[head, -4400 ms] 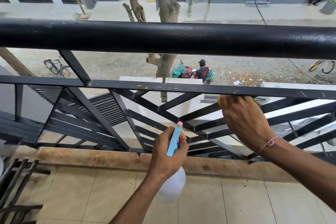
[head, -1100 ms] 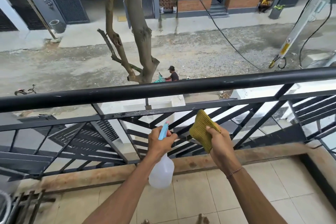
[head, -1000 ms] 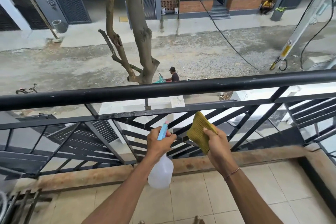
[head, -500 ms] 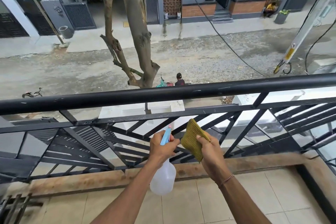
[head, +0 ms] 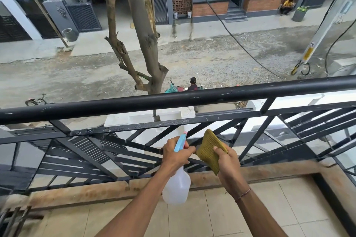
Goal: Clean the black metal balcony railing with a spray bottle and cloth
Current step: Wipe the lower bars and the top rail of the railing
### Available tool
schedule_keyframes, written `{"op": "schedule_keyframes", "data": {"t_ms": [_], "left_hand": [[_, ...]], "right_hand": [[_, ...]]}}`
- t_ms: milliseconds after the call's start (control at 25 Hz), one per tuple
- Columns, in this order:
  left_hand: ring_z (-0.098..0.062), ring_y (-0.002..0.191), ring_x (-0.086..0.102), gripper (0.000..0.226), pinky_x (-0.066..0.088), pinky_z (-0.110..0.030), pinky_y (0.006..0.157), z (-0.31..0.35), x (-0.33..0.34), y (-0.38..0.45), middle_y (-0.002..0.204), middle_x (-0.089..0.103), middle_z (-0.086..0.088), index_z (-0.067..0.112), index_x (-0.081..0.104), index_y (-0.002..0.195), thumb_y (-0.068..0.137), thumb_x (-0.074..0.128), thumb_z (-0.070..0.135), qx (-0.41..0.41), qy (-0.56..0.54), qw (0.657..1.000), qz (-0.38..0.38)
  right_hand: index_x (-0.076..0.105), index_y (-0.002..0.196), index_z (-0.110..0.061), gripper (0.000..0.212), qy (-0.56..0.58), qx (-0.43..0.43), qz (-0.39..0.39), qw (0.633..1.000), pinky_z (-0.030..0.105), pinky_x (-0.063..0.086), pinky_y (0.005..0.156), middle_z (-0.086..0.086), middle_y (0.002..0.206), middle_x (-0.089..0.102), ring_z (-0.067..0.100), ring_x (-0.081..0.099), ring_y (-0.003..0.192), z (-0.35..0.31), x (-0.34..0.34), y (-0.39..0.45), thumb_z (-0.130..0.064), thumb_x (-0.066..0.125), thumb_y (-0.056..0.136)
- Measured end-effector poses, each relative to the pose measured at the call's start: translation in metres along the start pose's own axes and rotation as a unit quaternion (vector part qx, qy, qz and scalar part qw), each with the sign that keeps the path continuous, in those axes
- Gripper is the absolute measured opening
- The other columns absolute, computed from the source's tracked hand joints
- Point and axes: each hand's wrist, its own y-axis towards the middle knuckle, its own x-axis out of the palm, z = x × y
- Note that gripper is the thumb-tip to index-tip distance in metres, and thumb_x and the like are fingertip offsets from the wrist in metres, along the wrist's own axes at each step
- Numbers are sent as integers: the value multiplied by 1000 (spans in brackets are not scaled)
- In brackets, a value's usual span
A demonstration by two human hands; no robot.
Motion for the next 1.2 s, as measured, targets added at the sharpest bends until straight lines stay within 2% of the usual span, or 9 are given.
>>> {"op": "schedule_keyframes", "data": {"t_ms": [160,320,440,600,760,880,1040,1200], "left_hand": [[-16,72,67,13,65,-34,63,7,15,-1,75,64,-5,11,66,79,82,79,13,9,-3,1000,-16],[-12,67,62,20,61,-28,59,14,30,2,72,60,-4,15,60,74,82,79,15,16,14,999,-26],[-14,71,65,17,61,-27,59,20,44,5,76,63,-5,14,63,77,81,79,13,7,-6,998,-54],[-13,68,63,18,56,-23,55,26,64,11,75,61,-5,16,61,75,82,78,16,11,6,998,-64],[-16,72,67,15,63,-30,61,30,80,17,80,64,-8,12,66,80,80,80,15,13,3,996,-84],[-16,72,66,17,57,-24,56,35,93,20,83,63,-9,11,65,84,80,80,17,4,11,996,-90],[-17,73,68,16,59,-27,57,41,110,25,82,66,-10,9,68,83,79,82,15,6,7,994,-107],[-16,73,65,22,54,-21,53,46,123,27,86,63,-11,9,65,91,80,81,17,-9,6,992,-122]], "right_hand": [[61,122,-20,23,-6,3,5,1000,46,56,94,8,113,67,27,64,107,3,-15,7,-15,46,106],[60,126,-18,24,-5,15,21,1000,39,55,84,10,119,65,29,62,111,5,-30,16,-18,48,105],[59,123,-22,22,3,13,33,999,34,53,77,7,116,65,27,62,109,2,-43,17,-18,46,106],[59,124,-20,23,22,10,50,998,30,51,70,5,110,66,23,64,101,-3,-59,19,-15,46,106],[57,128,-19,25,28,8,66,997,33,54,75,6,114,65,23,62,104,-4,-74,26,-16,47,106],[58,129,-16,26,37,12,74,996,34,54,75,9,115,66,26,63,105,-4,-82,30,-15,48,105],[57,137,-13,33,31,8,78,996,34,54,75,13,124,65,31,62,112,-3,-95,36,-18,47,106],[58,135,-13,31,36,3,90,995,35,55,79,12,122,65,28,62,110,-7,-103,36,-17,46,106]]}}
